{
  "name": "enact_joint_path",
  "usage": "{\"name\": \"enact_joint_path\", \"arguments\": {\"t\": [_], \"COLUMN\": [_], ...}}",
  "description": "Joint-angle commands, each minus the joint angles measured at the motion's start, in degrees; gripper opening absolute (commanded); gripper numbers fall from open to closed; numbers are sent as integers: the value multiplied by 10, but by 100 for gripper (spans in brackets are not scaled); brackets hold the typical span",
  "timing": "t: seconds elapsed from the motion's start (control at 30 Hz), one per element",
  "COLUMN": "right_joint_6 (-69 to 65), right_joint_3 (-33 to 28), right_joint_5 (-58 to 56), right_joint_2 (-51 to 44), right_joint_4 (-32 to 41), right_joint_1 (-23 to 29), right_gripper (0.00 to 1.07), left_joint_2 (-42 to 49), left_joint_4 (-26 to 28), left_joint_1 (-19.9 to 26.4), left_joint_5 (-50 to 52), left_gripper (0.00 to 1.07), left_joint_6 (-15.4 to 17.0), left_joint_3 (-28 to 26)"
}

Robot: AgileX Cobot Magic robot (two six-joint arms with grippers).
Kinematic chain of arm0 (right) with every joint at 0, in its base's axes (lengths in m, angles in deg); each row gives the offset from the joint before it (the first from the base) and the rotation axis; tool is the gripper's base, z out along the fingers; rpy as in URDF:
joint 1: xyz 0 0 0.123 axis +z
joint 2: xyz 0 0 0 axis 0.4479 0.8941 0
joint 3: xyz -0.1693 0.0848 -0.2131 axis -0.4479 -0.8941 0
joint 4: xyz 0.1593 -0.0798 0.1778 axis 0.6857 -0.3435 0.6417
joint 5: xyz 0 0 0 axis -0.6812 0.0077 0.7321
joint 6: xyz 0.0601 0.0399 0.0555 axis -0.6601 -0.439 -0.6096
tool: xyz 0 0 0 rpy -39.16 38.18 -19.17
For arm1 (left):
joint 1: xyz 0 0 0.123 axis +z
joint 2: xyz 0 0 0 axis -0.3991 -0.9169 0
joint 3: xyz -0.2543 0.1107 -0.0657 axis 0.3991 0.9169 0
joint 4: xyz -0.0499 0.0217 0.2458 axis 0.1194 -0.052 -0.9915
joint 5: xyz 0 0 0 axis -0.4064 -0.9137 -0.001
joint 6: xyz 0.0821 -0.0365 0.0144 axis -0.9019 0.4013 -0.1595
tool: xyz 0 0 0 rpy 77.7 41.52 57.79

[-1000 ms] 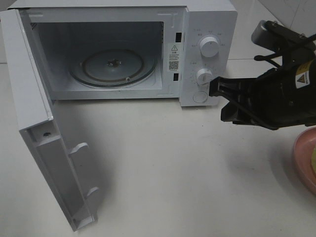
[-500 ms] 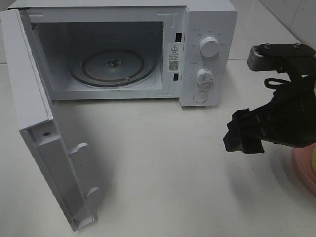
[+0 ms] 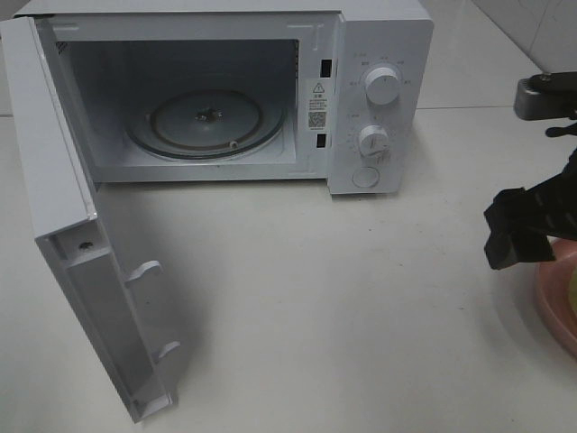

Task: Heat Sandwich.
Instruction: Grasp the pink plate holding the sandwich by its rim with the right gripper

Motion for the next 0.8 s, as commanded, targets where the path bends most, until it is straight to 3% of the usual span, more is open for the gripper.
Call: {"name": "enact_joint_path", "arguments": {"t": [0.03, 0.37, 0.8], "right_joint_6": [17, 65, 89], "right_joint_3": [5, 5, 8], "right_joint_5": [-12, -6, 53], "right_joint_2": [-5, 49, 166], "right_joint_4": [-8, -6, -2], "right_joint_1": [-37, -133, -154], "right_gripper": [83, 83, 82], "left_joint_2": [14, 14, 14], "left_joint_4": [2, 2, 2], "left_joint_1": [1, 1, 1], "left_joint_5": [0, 0, 0], "left_gripper": [101, 101, 101], "left_joint_6": [1, 1, 1], "left_joint_3": [1, 1, 1]}}
